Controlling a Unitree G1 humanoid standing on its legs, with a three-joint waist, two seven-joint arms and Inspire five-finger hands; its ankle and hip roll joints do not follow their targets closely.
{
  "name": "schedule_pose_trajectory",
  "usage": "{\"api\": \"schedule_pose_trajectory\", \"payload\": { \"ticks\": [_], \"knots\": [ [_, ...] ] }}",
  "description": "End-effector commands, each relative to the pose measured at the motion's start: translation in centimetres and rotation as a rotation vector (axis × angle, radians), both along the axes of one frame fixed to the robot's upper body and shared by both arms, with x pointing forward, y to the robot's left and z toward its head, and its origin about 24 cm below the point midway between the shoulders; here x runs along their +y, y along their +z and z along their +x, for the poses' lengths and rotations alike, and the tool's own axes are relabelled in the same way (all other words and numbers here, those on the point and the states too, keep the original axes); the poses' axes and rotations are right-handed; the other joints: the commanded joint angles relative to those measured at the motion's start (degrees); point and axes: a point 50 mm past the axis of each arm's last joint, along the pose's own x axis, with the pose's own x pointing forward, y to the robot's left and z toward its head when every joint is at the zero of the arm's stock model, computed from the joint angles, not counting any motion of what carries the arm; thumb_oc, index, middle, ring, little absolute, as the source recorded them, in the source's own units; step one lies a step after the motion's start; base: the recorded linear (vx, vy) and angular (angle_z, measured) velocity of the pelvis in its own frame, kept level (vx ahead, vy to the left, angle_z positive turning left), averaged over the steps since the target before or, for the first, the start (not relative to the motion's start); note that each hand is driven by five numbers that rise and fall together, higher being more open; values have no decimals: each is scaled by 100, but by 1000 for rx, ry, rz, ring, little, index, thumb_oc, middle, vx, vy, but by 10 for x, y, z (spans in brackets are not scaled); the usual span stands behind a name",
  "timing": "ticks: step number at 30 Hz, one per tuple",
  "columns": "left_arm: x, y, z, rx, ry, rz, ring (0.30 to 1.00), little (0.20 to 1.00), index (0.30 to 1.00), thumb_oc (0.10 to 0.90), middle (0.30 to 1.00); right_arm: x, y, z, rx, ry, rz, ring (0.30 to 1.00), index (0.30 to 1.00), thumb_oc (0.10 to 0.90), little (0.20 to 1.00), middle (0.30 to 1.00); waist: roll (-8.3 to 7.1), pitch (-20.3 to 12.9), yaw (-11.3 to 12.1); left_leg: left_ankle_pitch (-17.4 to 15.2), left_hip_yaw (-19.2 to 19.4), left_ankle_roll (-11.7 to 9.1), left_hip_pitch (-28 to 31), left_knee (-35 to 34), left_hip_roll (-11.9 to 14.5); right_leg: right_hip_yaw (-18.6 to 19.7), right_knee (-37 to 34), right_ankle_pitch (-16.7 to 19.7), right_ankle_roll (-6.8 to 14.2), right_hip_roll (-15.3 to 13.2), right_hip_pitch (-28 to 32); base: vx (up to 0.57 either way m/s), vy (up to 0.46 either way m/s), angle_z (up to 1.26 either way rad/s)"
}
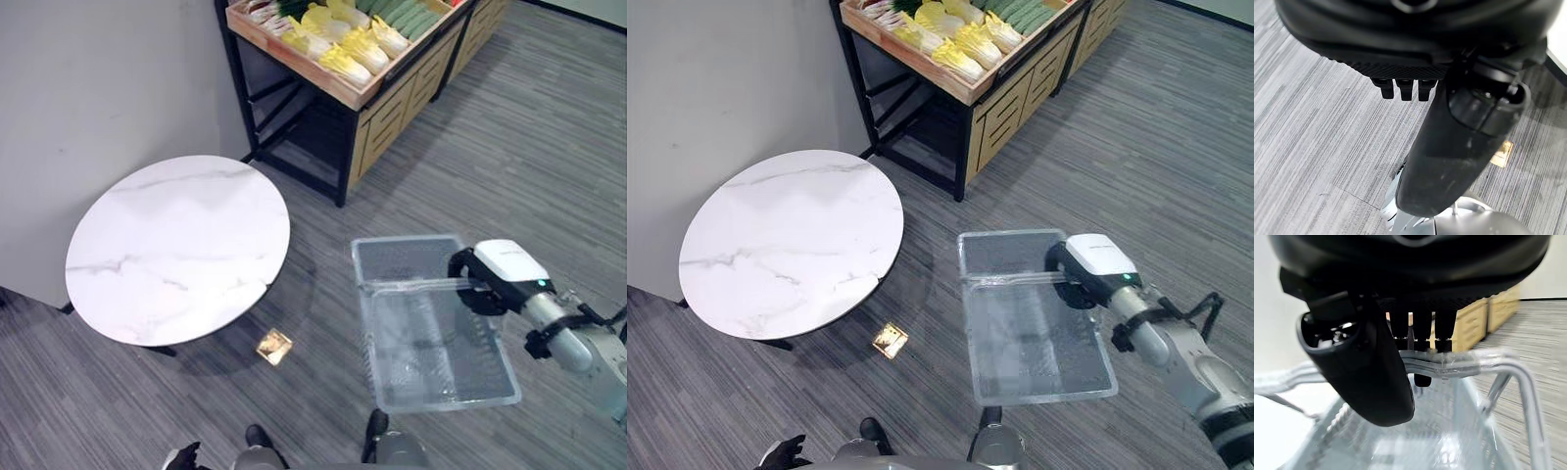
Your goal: Get the vegetables into the basket
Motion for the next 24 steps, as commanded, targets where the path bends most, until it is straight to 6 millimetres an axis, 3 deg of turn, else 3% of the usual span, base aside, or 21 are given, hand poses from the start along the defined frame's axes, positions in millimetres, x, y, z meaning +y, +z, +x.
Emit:
{"api": "schedule_pose_trajectory", "payload": {
  "ticks": [1, 2, 3, 5, 6, 7, 9, 12, 15, 19, 23, 24],
  "knots": [
    [0, 8, 32, -129, -1, -9, 1000, 1000, 1000, 900, 1000, 2, 87, 25, -427, 37, -25, 300, 300, 400, 300, 300, -273, -7, 112, 223, -630, -598, -107, 498, 322, 239, -286, 132, 249, -279, 227, -7, -187, -30],
    [-1, 9, 36, -165, 28, -7, 1000, 1000, 1000, 900, 1000, 1, 88, 30, -428, 34, -22, 300, 300, 400, 300, 300, -289, 114, 332, 325, -1667, -452, -279, 640, -54, 517, -314, 183, 130, -132, 116, -11, -127, -50],
    [0, 9, 35, -165, 29, -7, 1000, 1000, 1000, 900, 1000, 1, 88, 30, -429, 36, -21, 300, 300, 400, 300, 300, -294, 108, 314, 325, -1674, -448, -290, 642, -61, 511, -311, 182, 133, -140, 110, -16, -92, -67],
    [1, 10, 34, -180, 52, -5, 1000, 1000, 1000, 900, 1000, 4, 85, 38, -408, 50, -15, 300, 300, 400, 300, 300, -405, 168, 591, -150, -3062, -229, -599, 187, -849, 1107, -399, 225, 124, 48, 23, 89, -114, -135],
    [1, 10, 34, -181, 52, -4, 1000, 1000, 1000, 900, 1000, 5, 85, 38, -409, 50, -15, 300, 300, 400, 300, 300, -412, 158, 585, -126, -3062, -224, -613, 172, -858, 1107, -406, 241, 125, 41, 6, 168, -91, -151],
    [3, 11, 34, -197, 60, -2, 1000, 1000, 1000, 900, 1000, 6, 84, 42, -401, 56, 5, 300, 300, 400, 300, 300, -416, 140, 720, 105, -3697, -230, -831, -141, -908, 1395, -453, 246, 129, 156, 11, 162, 2, -105],
    [3, 11, 32, -198, 59, -2, 1000, 1000, 1000, 900, 1000, 11, 83, 46, -393, 72, 27, 300, 300, 400, 300, 300, -399, 108, 831, 338, -4169, -256, -982, -487, -1004, 1615, -527, 243, 137, 274, 64, 176, 9, -82],
    [4, 11, 30, -190, 50, 3, 1000, 1000, 1000, 900, 1000, 18, 82, 51, -398, 89, 73, 300, 300, 400, 300, 300, -368, 110, 913, 543, -4415, -291, -1051, -720, -1076, 1835, -549, 190, 126, 376, 157, 144, 73, -113],
    [4, 9, 25, -166, 38, 5, 1000, 1000, 1000, 900, 1000, 21, 74, 50, -381, 82, 118, 300, 300, 400, 300, 300, -356, 55, 891, 461, -4162, -225, -888, -661, -1082, 1975, -541, 121, 167, 365, 278, 135, 179, -88],
    [3, 7, 18, -134, 25, 2, 1000, 1000, 1000, 900, 1000, 17, 55, 53, -319, 32, 125, 300, 300, 400, 300, 300, -469, -45, 875, 265, -3850, -57, -737, -586, -1191, 2187, -607, 250, 349, 142, 285, 100, 230, -49],
    [7, 8, 16, -114, -5, 21, 1000, 1000, 1000, 900, 1000, -3, 24, 54, -252, -121, 149, 300, 300, 400, 300, 300, -579, -80, 966, -59, -3464, 189, -604, -324, -1347, 2251, -574, 497, 544, -171, 217, 76, 236, -47],
    [7, 8, 16, -114, -5, 21, 1000, 1000, 1000, 900, 1000, -3, 24, 54, -252, -121, 149, 300, 300, 400, 300, 300, -583, -77, 972, -68, -3457, 192, -606, -312, -1349, 2257, -572, 495, 547, -173, 216, 36, 125, -28]
  ]
}}
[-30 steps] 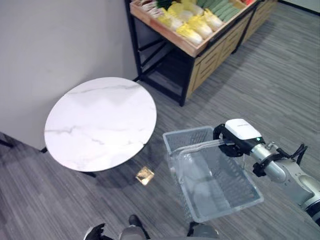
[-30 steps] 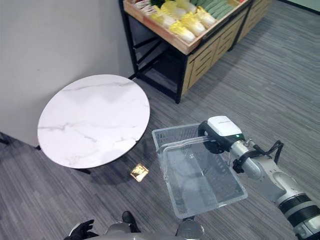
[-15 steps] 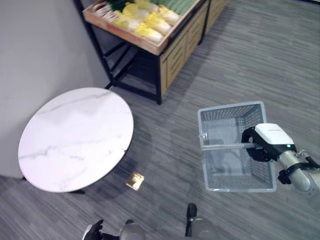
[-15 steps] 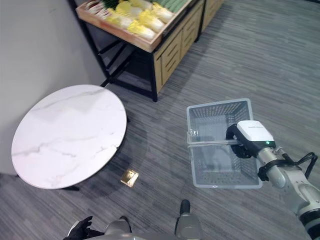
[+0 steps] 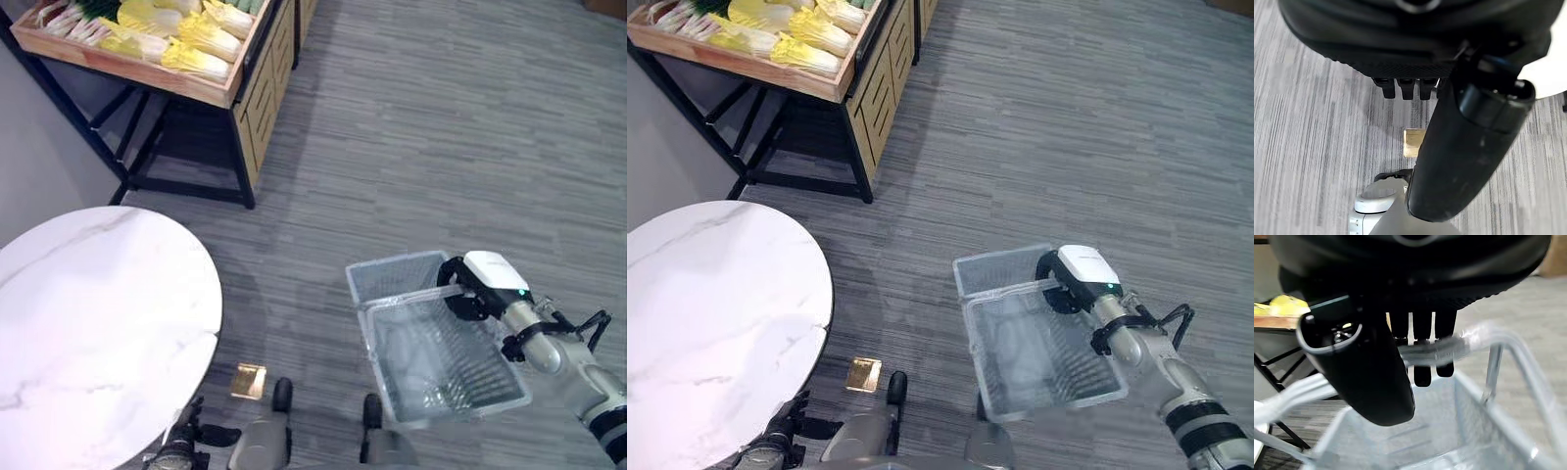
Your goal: Get the vegetables into the basket
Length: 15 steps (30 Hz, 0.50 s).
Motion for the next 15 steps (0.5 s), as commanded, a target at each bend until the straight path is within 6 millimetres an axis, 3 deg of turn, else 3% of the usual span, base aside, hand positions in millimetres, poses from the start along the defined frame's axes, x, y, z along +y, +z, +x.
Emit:
{"api": "schedule_pose_trajectory", "payload": {
  "ticks": [1, 3, 6, 7, 9, 10, 11, 13, 15],
  "knots": [
    [6, -4, -25, 83, -33, 42, 1000, 1000, 1000, 900, 1000, -20, 73, 37, -330, -87, 13, 300, 300, 400, 300, 300, 39, -435, 210, -105, -122, -468, -116, 47, 495, 112, 373, -261, 356, 49, -47, 62, 195, -16],
    [12, -2, -19, 98, -98, 97, 1000, 1000, 1000, 900, 1000, -37, 55, 23, -314, -214, 57, 300, 300, 400, 300, 300, 15, -432, 94, -306, -128, -341, -77, 291, 313, 150, 877, -185, 417, -50, -125, 107, 294, 0],
    [18, 6, 4, 43, -137, 138, 1000, 1000, 1000, 900, 1000, -44, 37, 17, -280, -294, 101, 300, 300, 400, 300, 300, 95, -340, -49, -462, -97, -190, 147, 377, 266, 148, 1899, 30, 354, 21, -521, 123, 217, 9],
    [23, 14, 21, -13, -121, 154, 1000, 1000, 1000, 900, 1000, -47, 28, 17, -250, -330, 101, 300, 300, 400, 300, 300, 92, -281, -91, -617, 75, -164, 479, 338, 243, -253, 1875, 218, 318, -150, -794, 191, 166, -21],
    [25, 18, 28, -41, -108, 160, 1000, 1000, 1000, 900, 1000, -47, 24, 18, -238, -344, 108, 300, 300, 400, 300, 300, 90, -275, -115, -678, 111, -195, 590, 304, 262, -434, 1584, 241, 325, -217, -799, 212, -37, -41],
    [24, 26, 48, -119, -102, 163, 1000, 1000, 1000, 900, 1000, -50, 21, 16, -223, -367, 107, 300, 300, 400, 300, 300, 76, -262, -194, -749, 79, -275, 704, 248, 295, -469, 957, 324, 379, -276, -935, 218, -114, -45],
    [24, 26, 48, -119, -102, 163, 1000, 1000, 1000, 900, 1000, -50, 21, 16, -223, -367, 106, 300, 300, 400, 300, 300, 93, -251, -196, -763, 73, -280, 722, 250, 314, -485, 933, 328, 376, -258, -901, 247, -154, -33],
    [17, 39, 75, -230, -118, 166, 1000, 1000, 1000, 900, 1000, -56, 15, 12, -220, -417, 111, 300, 300, 400, 300, 300, 80, -205, -305, -953, -61, -427, 910, 294, 425, -481, 295, 659, 496, -382, -1162, 349, -204, 2],
    [15, 43, 81, -261, -122, 163, 1000, 1000, 1000, 900, 1000, -57, 13, 9, -214, -425, 105, 300, 300, 400, 300, 300, 70, -209, -329, -1001, -99, -464, 991, 296, 462, -453, 305, 753, 529, -405, -1196, 260, -149, 13]
  ]
}}
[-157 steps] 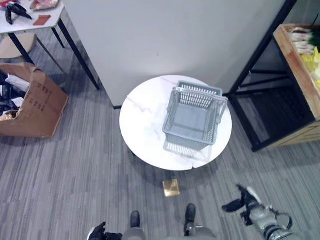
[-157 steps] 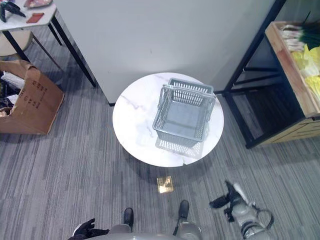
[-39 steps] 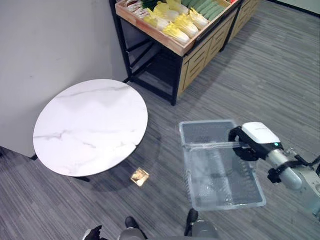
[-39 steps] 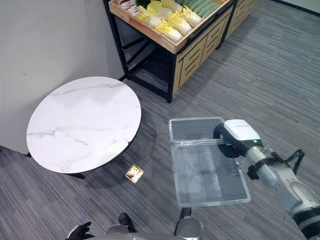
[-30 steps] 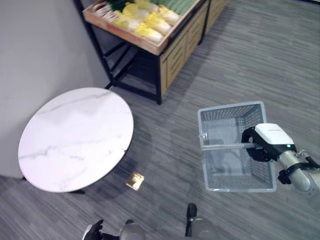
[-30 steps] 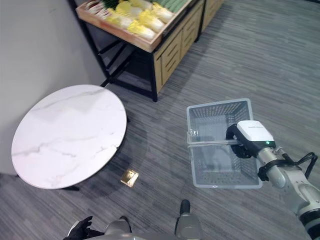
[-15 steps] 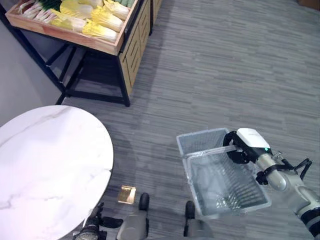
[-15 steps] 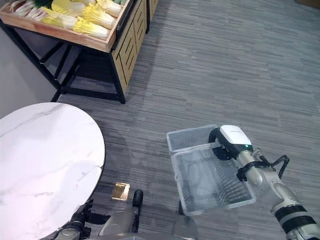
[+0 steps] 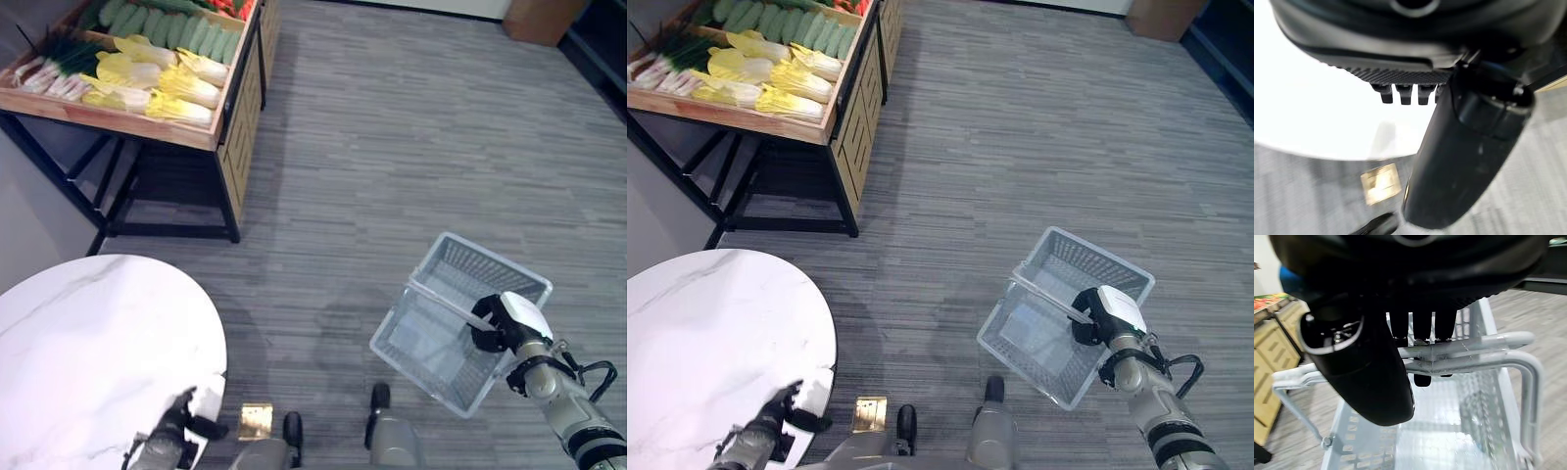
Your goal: Get the vegetables into the basket
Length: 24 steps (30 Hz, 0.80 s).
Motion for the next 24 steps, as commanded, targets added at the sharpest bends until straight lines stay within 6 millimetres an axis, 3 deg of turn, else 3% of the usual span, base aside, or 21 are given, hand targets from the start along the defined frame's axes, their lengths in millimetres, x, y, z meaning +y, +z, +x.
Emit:
{"api": "schedule_pose_trajectory", "payload": {
  "ticks": [1, 4, 5, 6, 8, 12, 13, 16, 18, 20, 21, 23, 24],
  "knots": [
    [-5, 17, 27, -157, -13, -8, 1000, 1000, 1000, 900, 1000, -20, 65, 36, -295, -34, -73, 300, 300, 400, 300, 300, -3, -139, 85, -705, -367, -859, 280, 452, 840, -38, 268, 596, 234, 47, 32, 255, -157, 27],
    [-10, 16, 28, -165, -23, -18, 1000, 1000, 1000, 900, 1000, -24, 60, 30, -282, -57, -72, 300, 300, 400, 300, 300, -22, -209, 83, -799, -416, -898, 386, 463, 919, -158, 395, 535, 193, 106, 70, 355, -230, 48],
    [-16, 4, 10, -104, 2, -49, 1000, 1000, 1000, 900, 1000, -31, 59, 19, -272, -75, -75, 300, 300, 400, 300, 300, 105, -390, 26, -545, -634, -1082, 573, 555, 1311, -354, 752, 92, -68, 480, 127, 457, -336, 37],
    [-16, 3, 9, -104, 2, -49, 1000, 1000, 1000, 900, 1000, -31, 59, 19, -272, -75, -75, 300, 300, 400, 300, 300, 114, -392, 20, -545, -641, -1087, 574, 550, 1321, -364, 756, 85, -72, 486, 129, 569, -427, 23],
    [-16, -6, -7, -41, 27, -52, 1000, 1000, 1000, 900, 1000, -34, 61, 16, -282, -77, -86, 300, 300, 400, 300, 300, 178, -414, 26, -139, -780, -1176, 510, 756, 1462, -446, 856, -73, -184, 645, 154, 243, -204, 34],
    [-13, -23, -46, 121, 64, -38, 1000, 1000, 1000, 900, 1000, -45, 73, 9, -305, -80, -140, 300, 300, 400, 300, 300, 107, -276, 142, 714, -858, -1237, -120, 1919, 1448, -570, 772, -385, -497, 815, 558, 228, -214, 6],
    [-13, -23, -46, 121, 63, -38, 1000, 1000, 1000, 900, 1000, -45, 73, 9, -305, -81, -140, 300, 300, 400, 300, 300, 112, -275, 139, 705, -867, -1237, -132, 1940, 1448, -578, 768, -385, -497, 815, 563, 176, -147, 15],
    [-15, -29, -62, 189, 60, -31, 1000, 1000, 1000, 900, 1000, -48, 85, 7, -361, -90, -147, 300, 300, 400, 300, 300, 34, -137, 238, 506, -633, -1156, -817, 1722, 1286, -624, 569, -470, -487, 781, 848, 150, -75, 22],
    [-15, -32, -69, 225, 43, -21, 1000, 1000, 1000, 900, 1000, -44, 96, 12, -409, -67, -149, 300, 300, 400, 300, 300, 23, -140, 296, 287, -384, -1120, -1188, 1116, 1237, -660, 445, -552, -436, 756, 991, 200, -2, 40],
    [-16, -32, -73, 235, 40, -17, 1000, 1000, 1000, 900, 1000, -41, 97, 14, -420, -50, -155, 300, 300, 400, 300, 300, 104, -130, 417, 691, -332, -1150, -1538, 489, 1311, -598, 387, -641, -416, 844, 1114, 280, 89, 7],
    [-15, -32, -74, 234, 42, -14, 1000, 1000, 1000, 900, 1000, -36, 96, 18, -424, -33, -149, 300, 300, 400, 300, 300, 172, -148, 578, 1005, -523, -1203, -1746, 15, 1274, -467, 342, -743, -416, 947, 1310, 375, 140, -22],
    [-14, -33, -79, 250, 43, -18, 1000, 1000, 1000, 900, 1000, -21, 102, 27, -454, 36, -142, 300, 300, 400, 300, 300, 169, -183, 651, 1119, -685, -1234, -1715, -11, 1233, -311, 366, -852, -406, 995, 1448, 345, 155, -61],
    [-15, -34, -81, 252, 41, -23, 1000, 1000, 1000, 900, 1000, -20, 97, 27, -431, 37, -138, 300, 300, 400, 300, 300, 170, -233, 672, 1005, -693, -1163, -1632, -27, 1236, -254, 423, -936, -375, 982, 1480, 191, 112, -75]
  ]
}}
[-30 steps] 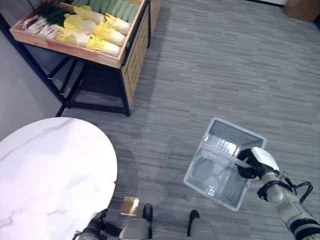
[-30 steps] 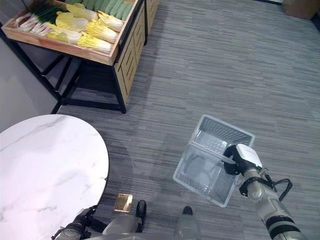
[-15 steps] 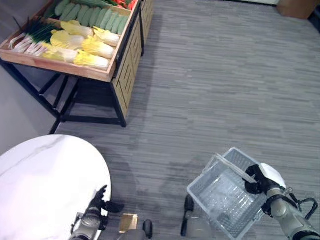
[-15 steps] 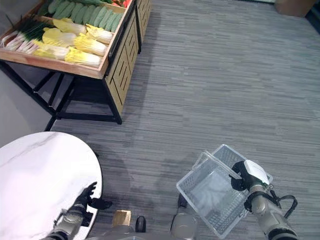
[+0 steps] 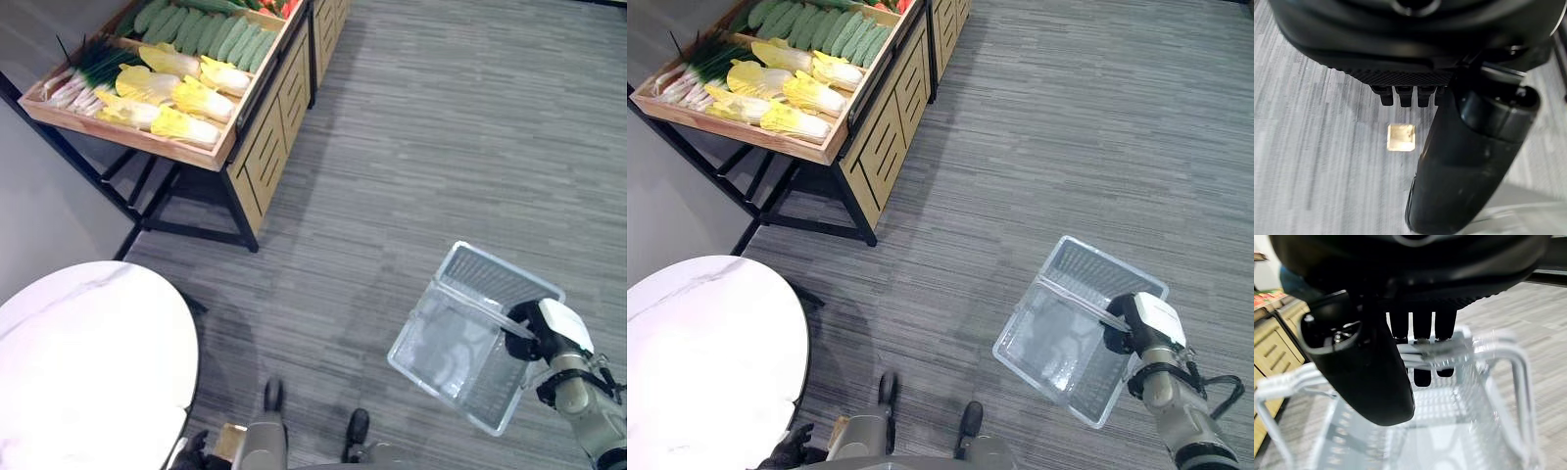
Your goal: Get the vegetables into the basket
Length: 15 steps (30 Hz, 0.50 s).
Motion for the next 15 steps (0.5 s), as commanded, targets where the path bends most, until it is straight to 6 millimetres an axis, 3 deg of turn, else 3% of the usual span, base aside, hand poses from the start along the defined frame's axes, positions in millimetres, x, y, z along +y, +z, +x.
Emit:
{"api": "schedule_pose_trajectory", "payload": {
  "ticks": [1, 2, 4, 9, 11, 14, 15],
  "knots": [
    [15, 7, 11, -32, -61, 60, 1000, 1000, 1000, 900, 1000, -8, 72, 26, -304, 75, -105, 300, 300, 400, 300, 300, -31, -280, 82, 462, 1, 68, 194, 340, 22, 480, 851, -267, 891, -643, -109, 90, 60, -66],
    [15, 7, 11, -32, -61, 60, 1000, 1000, 1000, 900, 1000, -8, 72, 26, -304, 75, -105, 300, 300, 400, 300, 300, -31, -280, 82, 462, 1, 68, 194, 340, 22, 480, 851, -267, 891, -643, -109, 148, 154, -51],
    [16, 9, 18, -47, -104, 67, 1000, 1000, 1000, 900, 1000, 0, 66, 29, -303, 77, -72, 300, 300, 400, 300, 300, -113, -284, 86, 309, 179, 245, 231, 538, -152, 595, 1078, -274, 1033, -906, -78, 305, 393, -30],
    [30, 19, 35, -102, -90, 106, 1000, 1000, 1000, 900, 1000, 21, 64, 45, -340, 111, -10, 300, 300, 400, 300, 300, -354, -220, 167, -271, 389, 548, 144, 1125, -482, 799, 1516, 412, 1252, -1287, -362, 187, 261, -12],
    [32, 20, 36, -108, -96, 112, 1000, 1000, 1000, 900, 1000, 23, 63, 45, -337, 112, -6, 300, 300, 400, 300, 300, -357, -204, 181, -335, 396, 604, 187, 1150, -516, 835, 1756, 568, 1257, -1304, -471, 116, 146, -6],
    [37, 23, 37, -115, -110, 122, 1000, 1000, 1000, 900, 1000, 29, 63, 49, -343, 131, 10, 300, 300, 400, 300, 300, -265, -96, 153, -517, 405, 813, 474, 1169, -569, 856, 2954, 1031, 1211, -1246, -866, 235, 253, 2],
    [43, 26, 40, -119, -114, 143, 1000, 1000, 1000, 900, 1000, 37, 65, 54, -348, 165, 13, 300, 300, 400, 300, 300, -145, 70, 47, -766, 473, 942, 1005, 1140, -561, 466, 3492, 1081, 1173, -1363, -1535, 444, 272, 8]
  ]
}}
